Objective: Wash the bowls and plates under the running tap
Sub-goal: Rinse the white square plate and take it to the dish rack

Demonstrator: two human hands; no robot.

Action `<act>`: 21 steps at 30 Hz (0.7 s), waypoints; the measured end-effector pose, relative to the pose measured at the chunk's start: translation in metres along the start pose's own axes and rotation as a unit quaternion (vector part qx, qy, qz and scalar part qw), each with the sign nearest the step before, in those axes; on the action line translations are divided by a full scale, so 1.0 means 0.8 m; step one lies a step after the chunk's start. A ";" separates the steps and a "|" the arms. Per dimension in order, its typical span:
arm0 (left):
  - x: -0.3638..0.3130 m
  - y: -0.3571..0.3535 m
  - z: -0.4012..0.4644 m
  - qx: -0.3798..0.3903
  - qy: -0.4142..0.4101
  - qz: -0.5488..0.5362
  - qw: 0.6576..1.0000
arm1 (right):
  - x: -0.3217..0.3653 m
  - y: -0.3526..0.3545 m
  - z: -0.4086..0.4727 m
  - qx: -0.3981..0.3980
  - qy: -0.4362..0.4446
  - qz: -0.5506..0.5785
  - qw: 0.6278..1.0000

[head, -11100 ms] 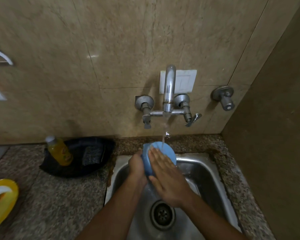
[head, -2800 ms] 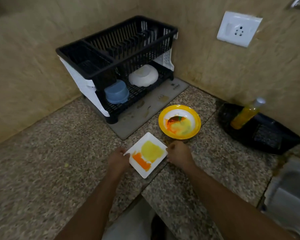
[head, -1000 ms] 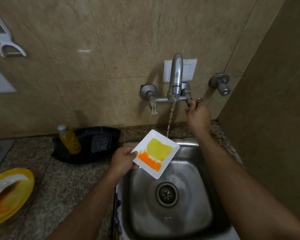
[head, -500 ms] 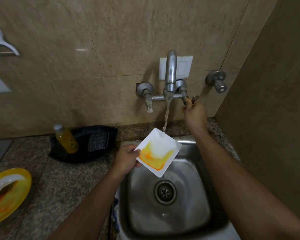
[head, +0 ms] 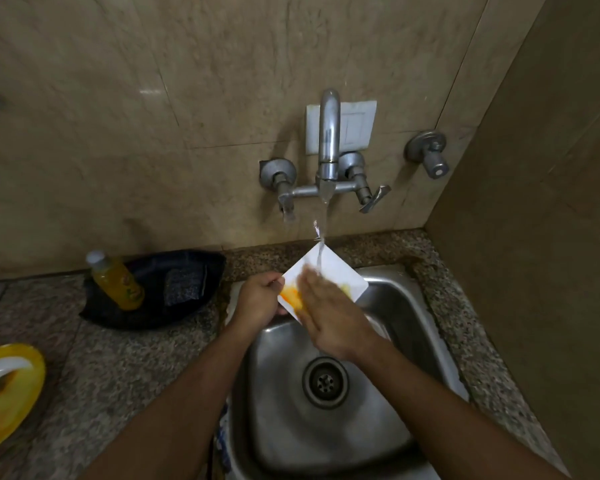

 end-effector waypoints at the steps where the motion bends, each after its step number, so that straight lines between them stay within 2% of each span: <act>1: -0.001 0.005 0.004 -0.007 -0.004 0.011 1.000 | 0.010 -0.008 -0.010 0.013 0.041 -0.009 0.999; 3: -0.001 0.009 0.008 -0.007 -0.013 0.023 1.000 | 0.011 -0.014 -0.027 0.025 0.078 -0.031 0.996; 7: -0.001 -0.009 0.005 0.011 -0.010 0.033 0.999 | -0.032 -0.001 -0.003 0.000 -0.028 -0.027 0.999; 12: -0.016 0.002 0.014 -0.024 -0.049 0.079 0.995 | 0.001 -0.022 -0.030 0.026 0.067 -0.016 0.997; 16: -0.022 -0.005 0.007 -0.022 -0.066 0.131 0.989 | -0.038 -0.006 -0.023 0.003 -0.016 -0.029 0.999; 21: -0.034 -0.015 0.015 -0.001 -0.111 0.143 0.983 | 0.006 -0.013 -0.024 0.015 0.055 0.001 0.998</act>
Point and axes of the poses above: each hand's wrist, its own z-axis towards the middle knuckle, its own y-axis out of the back of the hand, x = y × z, the point moved 10 cm from there along z, towards the middle knuckle, and after that the axes turned 3 degrees about x, right-handed, at the moved point
